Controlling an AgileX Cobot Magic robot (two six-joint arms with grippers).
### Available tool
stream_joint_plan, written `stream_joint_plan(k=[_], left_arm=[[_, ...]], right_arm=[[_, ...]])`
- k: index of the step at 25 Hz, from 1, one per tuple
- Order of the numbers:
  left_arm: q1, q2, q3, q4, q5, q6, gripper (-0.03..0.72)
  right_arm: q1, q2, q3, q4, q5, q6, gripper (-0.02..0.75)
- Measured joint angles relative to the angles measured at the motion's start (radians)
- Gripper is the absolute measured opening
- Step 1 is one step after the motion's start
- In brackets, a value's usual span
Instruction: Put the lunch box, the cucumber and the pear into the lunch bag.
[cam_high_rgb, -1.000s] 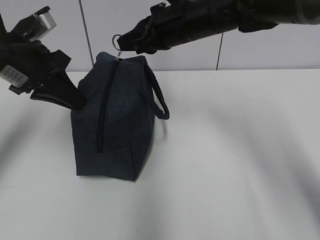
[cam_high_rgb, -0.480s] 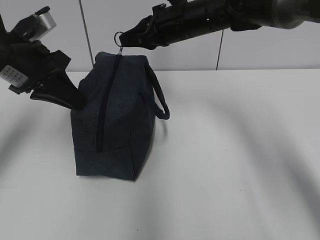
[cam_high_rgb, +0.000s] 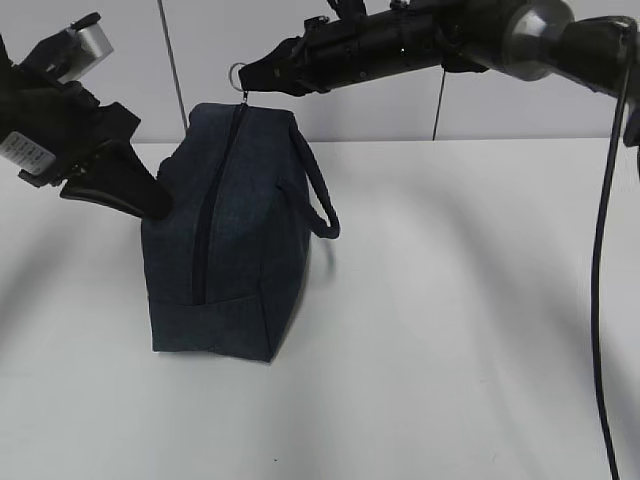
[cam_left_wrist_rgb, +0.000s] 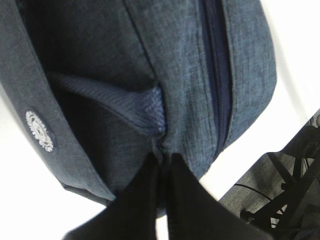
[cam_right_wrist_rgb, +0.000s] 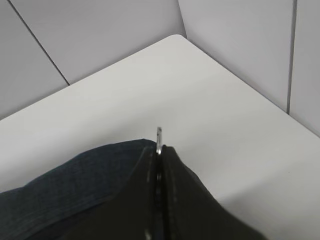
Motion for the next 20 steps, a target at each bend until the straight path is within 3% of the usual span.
stream_joint_plan(k=[9, 14, 20], left_arm=[[0.000, 0.000, 0.000, -0.001, -0.006, 0.012, 0.011], [0.000, 0.000, 0.000, -0.001, -0.006, 0.018, 0.011], [0.000, 0.000, 0.000, -0.001, -0.007, 0.019, 0.011]], right_arm=[[-0.032, 0.145, -0.163, 0.006, -0.025, 0.296, -0.016], [-0.045, 0.215, -0.208, 0.121, -0.032, 0.392, -0.016], [-0.046, 0.237, -0.233, 0.139, -0.032, 0.455, -0.016]])
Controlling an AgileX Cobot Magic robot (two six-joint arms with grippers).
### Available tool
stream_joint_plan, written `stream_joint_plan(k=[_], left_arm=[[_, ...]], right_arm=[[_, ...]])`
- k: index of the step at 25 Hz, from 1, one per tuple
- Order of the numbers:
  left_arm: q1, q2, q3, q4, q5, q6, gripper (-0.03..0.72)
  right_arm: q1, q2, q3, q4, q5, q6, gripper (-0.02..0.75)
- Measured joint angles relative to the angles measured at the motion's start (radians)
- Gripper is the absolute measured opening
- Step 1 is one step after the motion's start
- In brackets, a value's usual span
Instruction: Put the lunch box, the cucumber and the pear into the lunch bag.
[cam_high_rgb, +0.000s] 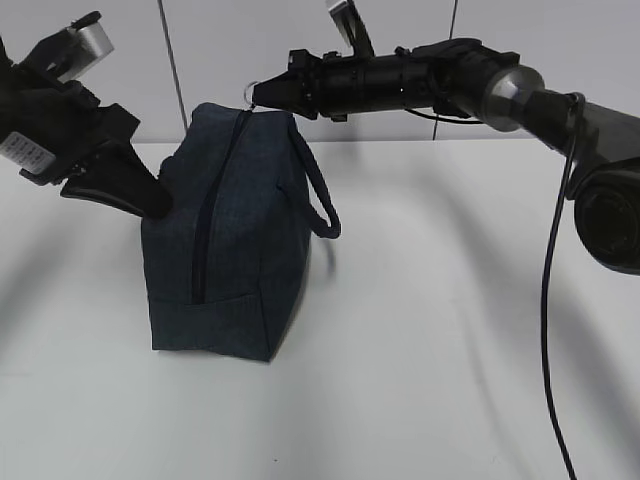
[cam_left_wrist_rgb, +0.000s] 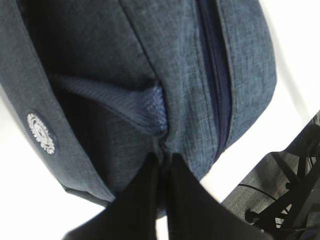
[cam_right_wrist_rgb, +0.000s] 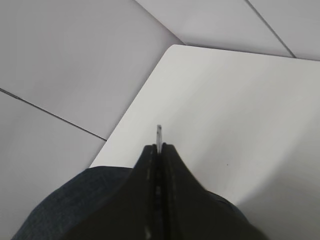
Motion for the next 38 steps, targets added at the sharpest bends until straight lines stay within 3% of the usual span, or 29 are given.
stream_joint_plan(k=[11, 13, 18, 21, 24, 31, 38], left_arm=[[0.001, 0.000, 0.000, -0.014, 0.000, -0.042, 0.029], [0.004, 0.000, 0.000, -0.016, 0.013, -0.069, 0.098], [0.015, -0.016, -0.025, -0.016, 0.065, -0.116, 0.440], [0.015, -0.055, -0.064, -0.011, 0.089, -0.133, 0.505], [0.015, -0.093, -0.120, -0.008, 0.038, -0.143, 0.519], [0.016, -0.076, -0.156, -0.022, -0.274, -0.160, 0.502], [0.016, 0.109, -0.220, -0.091, -0.323, -0.149, 0.457]], right_arm=[[0.000, 0.012, -0.028, -0.004, -0.018, 0.030, -0.016], [0.000, 0.012, -0.032, -0.008, -0.022, 0.030, -0.016], [-0.002, 0.012, -0.032, -0.031, -0.039, 0.030, -0.016], [-0.002, 0.012, -0.032, -0.031, -0.041, 0.030, -0.016], [-0.002, 0.012, -0.032, -0.031, -0.041, 0.030, -0.016], [-0.002, 0.012, -0.032, -0.035, -0.056, 0.030, -0.016], [-0.002, 0.012, -0.032, -0.035, -0.066, 0.030, -0.016]])
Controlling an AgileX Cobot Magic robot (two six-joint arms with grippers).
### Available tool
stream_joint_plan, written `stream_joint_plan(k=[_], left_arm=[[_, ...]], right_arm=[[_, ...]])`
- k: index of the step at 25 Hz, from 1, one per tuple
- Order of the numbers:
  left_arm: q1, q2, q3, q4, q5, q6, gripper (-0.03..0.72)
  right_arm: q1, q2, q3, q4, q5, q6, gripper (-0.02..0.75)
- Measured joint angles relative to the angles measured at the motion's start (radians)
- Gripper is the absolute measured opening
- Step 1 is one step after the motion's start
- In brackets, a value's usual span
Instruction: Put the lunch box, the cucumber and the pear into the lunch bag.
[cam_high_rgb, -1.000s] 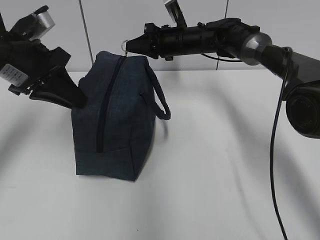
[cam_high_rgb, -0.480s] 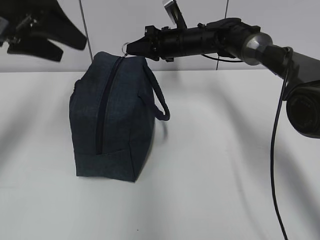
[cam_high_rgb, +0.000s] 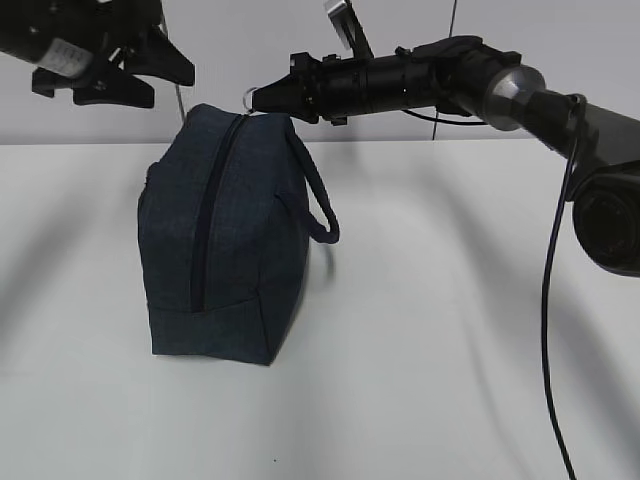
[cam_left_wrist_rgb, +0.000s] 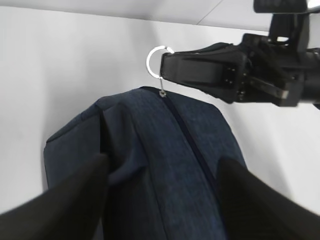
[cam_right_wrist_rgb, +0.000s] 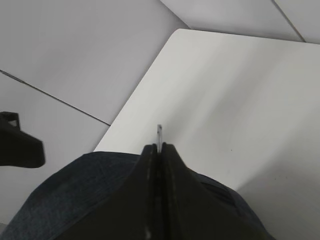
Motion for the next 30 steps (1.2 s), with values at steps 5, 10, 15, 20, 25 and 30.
stream_joint_plan(k=[5, 10, 15, 20, 25, 30], left_arm=[[0.000, 0.135, -0.113, -0.027, 0.007, 0.003, 0.424], [0.000, 0.206, -0.179, -0.042, 0.049, -0.001, 0.363], [0.000, 0.230, -0.180, -0.052, 0.060, -0.015, 0.282], [0.000, 0.230, -0.183, -0.057, 0.070, -0.016, 0.064], [0.000, 0.231, -0.183, -0.074, 0.087, 0.003, 0.017], [0.000, 0.227, -0.183, -0.121, 0.118, 0.068, 0.017]], right_arm=[[0.000, 0.000, 0.000, 0.000, -0.004, 0.000, -0.016], [0.000, 0.000, 0.000, -0.002, -0.005, 0.000, -0.016], [0.000, 0.000, 0.000, -0.002, -0.005, 0.000, -0.016], [0.000, 0.000, 0.000, -0.002, -0.005, 0.000, -0.016], [0.000, 0.000, 0.000, 0.002, -0.003, 0.014, -0.016], [0.000, 0.000, 0.000, -0.001, 0.024, 0.054, -0.016]])
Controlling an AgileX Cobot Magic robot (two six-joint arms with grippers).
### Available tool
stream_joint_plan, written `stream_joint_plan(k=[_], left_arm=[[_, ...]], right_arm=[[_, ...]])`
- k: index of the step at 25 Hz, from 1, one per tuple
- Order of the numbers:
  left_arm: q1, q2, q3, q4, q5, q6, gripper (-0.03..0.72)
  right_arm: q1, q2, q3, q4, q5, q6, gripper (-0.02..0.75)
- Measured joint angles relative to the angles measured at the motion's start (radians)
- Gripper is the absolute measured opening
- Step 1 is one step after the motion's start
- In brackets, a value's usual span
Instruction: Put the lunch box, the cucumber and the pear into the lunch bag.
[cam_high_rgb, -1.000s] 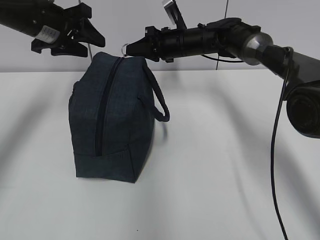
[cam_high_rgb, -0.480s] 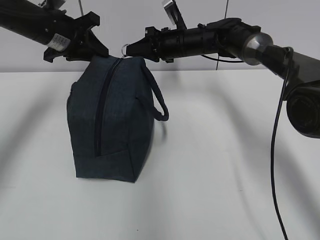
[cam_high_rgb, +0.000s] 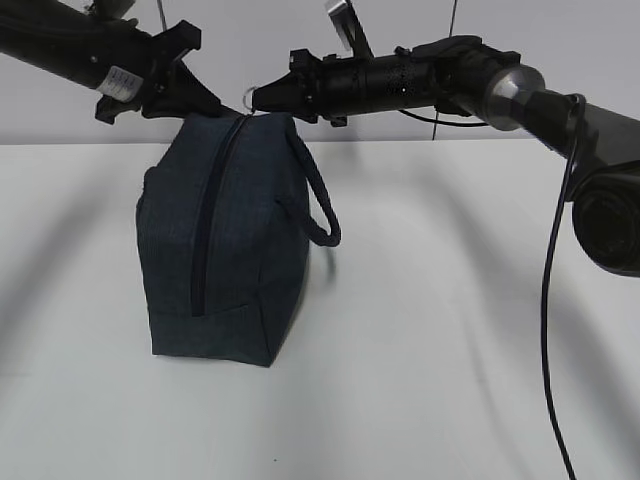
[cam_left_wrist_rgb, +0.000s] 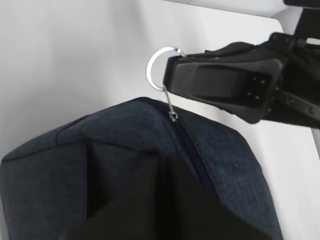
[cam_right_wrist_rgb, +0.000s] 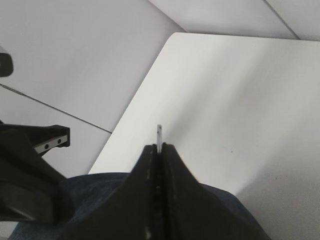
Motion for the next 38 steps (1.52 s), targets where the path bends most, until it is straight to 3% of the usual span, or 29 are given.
stream_joint_plan(k=[8, 18, 22, 25, 27, 29, 32, 38], left_arm=[[0.000, -0.035, 0.000, -0.005, 0.035, 0.050, 0.017], [0.000, -0.037, 0.000, -0.005, 0.048, 0.052, 0.017], [0.000, -0.039, 0.000, -0.005, 0.051, 0.048, 0.029], [0.000, -0.042, 0.000, -0.007, 0.052, 0.042, 0.127], [0.002, -0.043, 0.000, -0.014, 0.050, 0.040, 0.262], [0.003, -0.043, 0.000, -0.017, 0.051, 0.040, 0.379], [0.006, -0.050, -0.001, 0.022, 0.056, 0.008, 0.456], [0.034, -0.120, -0.001, 0.238, 0.117, -0.131, 0.465]], right_arm=[[0.000, 0.000, 0.000, -0.082, 0.041, 0.105, -0.016], [0.000, 0.022, 0.000, -0.091, 0.044, 0.155, -0.015], [-0.002, 0.022, -0.034, -0.099, 0.050, 0.155, 0.068], [-0.002, 0.022, -0.080, -0.103, 0.045, 0.155, 0.267], [-0.004, 0.022, -0.118, -0.103, 0.039, 0.155, 0.413], [-0.004, 0.022, -0.152, -0.103, 0.027, 0.152, 0.486], [-0.006, 0.022, -0.183, -0.103, 0.002, 0.142, 0.515], [-0.008, 0.002, -0.196, -0.103, -0.056, 0.138, 0.499]])
